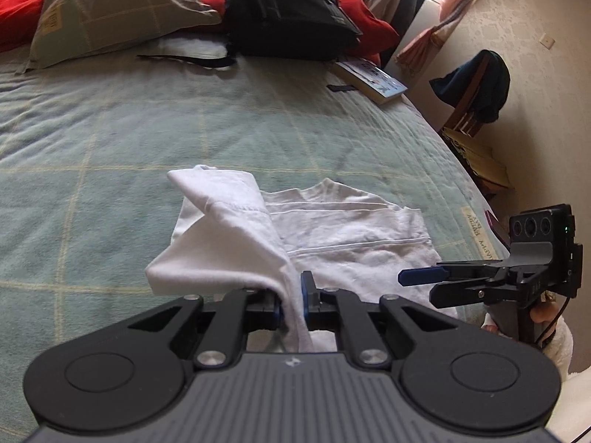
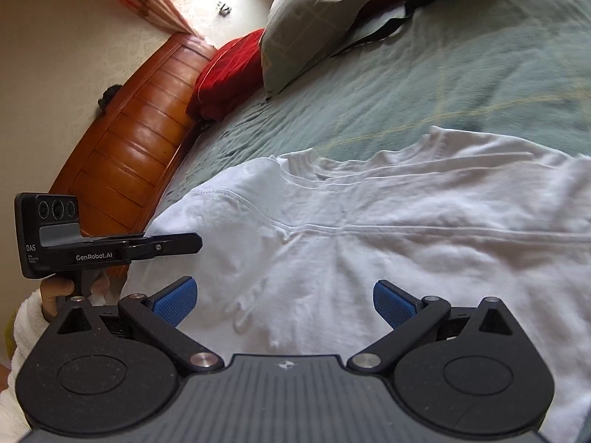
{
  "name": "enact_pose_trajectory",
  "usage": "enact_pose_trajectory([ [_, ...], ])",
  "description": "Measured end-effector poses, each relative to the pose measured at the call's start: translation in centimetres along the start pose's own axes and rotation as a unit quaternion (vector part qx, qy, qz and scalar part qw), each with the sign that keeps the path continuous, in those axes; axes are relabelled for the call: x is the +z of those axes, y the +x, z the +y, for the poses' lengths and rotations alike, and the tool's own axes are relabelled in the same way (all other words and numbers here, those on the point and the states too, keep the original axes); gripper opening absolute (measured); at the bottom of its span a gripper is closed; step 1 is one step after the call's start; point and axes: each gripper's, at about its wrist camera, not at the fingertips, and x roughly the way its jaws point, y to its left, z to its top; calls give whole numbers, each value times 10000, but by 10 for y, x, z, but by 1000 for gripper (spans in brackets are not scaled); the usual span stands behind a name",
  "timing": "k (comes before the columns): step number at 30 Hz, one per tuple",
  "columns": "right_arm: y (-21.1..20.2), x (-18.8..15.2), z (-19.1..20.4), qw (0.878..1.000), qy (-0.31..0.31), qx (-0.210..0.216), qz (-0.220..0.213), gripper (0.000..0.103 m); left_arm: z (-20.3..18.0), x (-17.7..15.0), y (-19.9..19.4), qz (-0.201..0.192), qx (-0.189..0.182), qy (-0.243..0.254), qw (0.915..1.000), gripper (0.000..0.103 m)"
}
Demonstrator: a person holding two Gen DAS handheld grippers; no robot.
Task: Fold clothes
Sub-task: 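Lift the held edge with the left gripper and fold it over the shirt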
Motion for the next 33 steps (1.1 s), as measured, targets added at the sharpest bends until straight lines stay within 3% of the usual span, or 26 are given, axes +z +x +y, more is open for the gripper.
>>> enact_pose_trajectory([
  [12,-60,-25,-38,9978,329,93,-565,103,-74,10,45,191,-201,300,9992,8],
  [20,-87,-44,-57,9950,529,122,-843,103,-110,-3,84,326,-350,485,9977,8],
  [31,-101,-66,-69,9935,622,-12,-949,103,-116,-32,130,483,-355,252,9979,9],
  [33,-102,-68,-70,9935,623,-26,-953,103,-116,-33,130,414,-387,190,9982,13],
])
